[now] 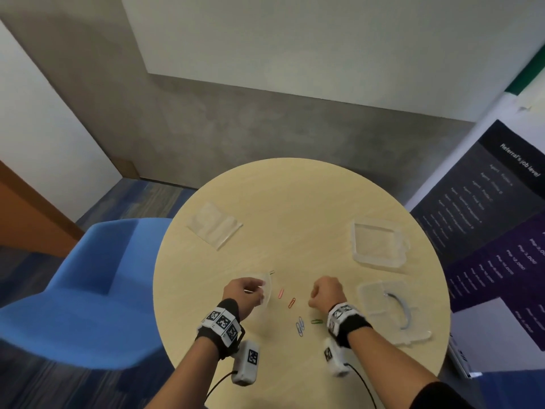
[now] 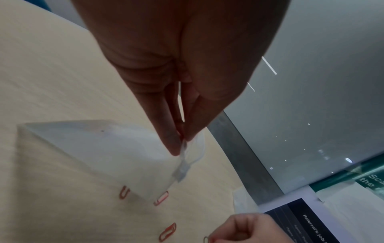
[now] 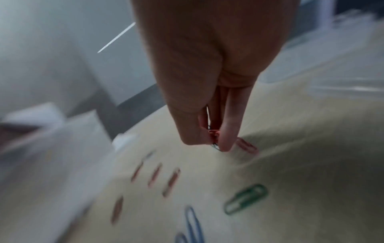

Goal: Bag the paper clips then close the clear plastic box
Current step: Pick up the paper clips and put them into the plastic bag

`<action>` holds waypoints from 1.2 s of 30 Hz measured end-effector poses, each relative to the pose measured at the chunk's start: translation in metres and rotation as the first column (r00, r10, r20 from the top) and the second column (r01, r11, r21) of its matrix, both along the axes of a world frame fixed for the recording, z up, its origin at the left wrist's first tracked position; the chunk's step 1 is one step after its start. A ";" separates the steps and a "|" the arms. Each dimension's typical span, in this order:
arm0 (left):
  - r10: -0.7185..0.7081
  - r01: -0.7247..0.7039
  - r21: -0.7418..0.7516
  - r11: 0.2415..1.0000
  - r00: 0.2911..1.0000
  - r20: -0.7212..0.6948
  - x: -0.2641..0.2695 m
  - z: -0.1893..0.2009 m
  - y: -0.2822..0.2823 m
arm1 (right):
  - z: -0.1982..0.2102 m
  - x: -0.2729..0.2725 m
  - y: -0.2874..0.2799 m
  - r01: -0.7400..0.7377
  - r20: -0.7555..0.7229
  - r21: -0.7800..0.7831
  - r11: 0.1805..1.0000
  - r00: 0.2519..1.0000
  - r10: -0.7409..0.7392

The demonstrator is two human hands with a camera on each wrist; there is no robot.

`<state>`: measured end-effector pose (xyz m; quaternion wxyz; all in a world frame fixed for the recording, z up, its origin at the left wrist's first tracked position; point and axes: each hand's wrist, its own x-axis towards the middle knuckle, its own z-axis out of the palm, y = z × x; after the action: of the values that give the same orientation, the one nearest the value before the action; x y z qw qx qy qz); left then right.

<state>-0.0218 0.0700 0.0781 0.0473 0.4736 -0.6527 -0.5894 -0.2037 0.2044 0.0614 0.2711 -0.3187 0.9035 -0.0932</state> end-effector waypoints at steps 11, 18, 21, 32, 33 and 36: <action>-0.030 0.030 -0.063 0.998 1.000 -0.007 -0.024 0.015 0.005 | 0.043 0.032 -0.027 0.697 0.855 -0.330 0.636 0.506 -0.111; -0.021 0.020 -0.126 0.992 1.000 -0.007 -0.021 0.019 0.010 | 0.032 0.049 -0.042 0.262 0.369 -0.484 0.835 0.926 -0.076; -0.020 0.020 -0.127 0.992 1.000 0.005 -0.019 0.018 0.008 | 0.030 0.049 -0.048 0.135 0.301 -0.421 0.897 0.954 -0.003; 0.035 -0.027 -0.147 0.989 0.998 0.052 -0.008 0.019 -0.021 | 0.033 0.032 -0.062 0.107 0.256 -0.560 0.822 0.965 0.048; 0.056 -0.047 -0.149 0.988 0.997 0.056 -0.003 0.019 -0.026 | 0.029 0.025 -0.062 0.062 0.158 -0.586 0.808 0.987 0.038; 0.124 -0.117 -0.134 0.984 0.992 0.039 0.016 0.018 -0.041 | 0.009 0.000 -0.060 -0.074 -0.045 -0.501 0.862 0.997 0.060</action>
<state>-0.0060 0.0293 0.0959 0.0984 0.5220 -0.6611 -0.5299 -0.2039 0.1443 0.0703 0.1692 -0.4108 0.8401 -0.3112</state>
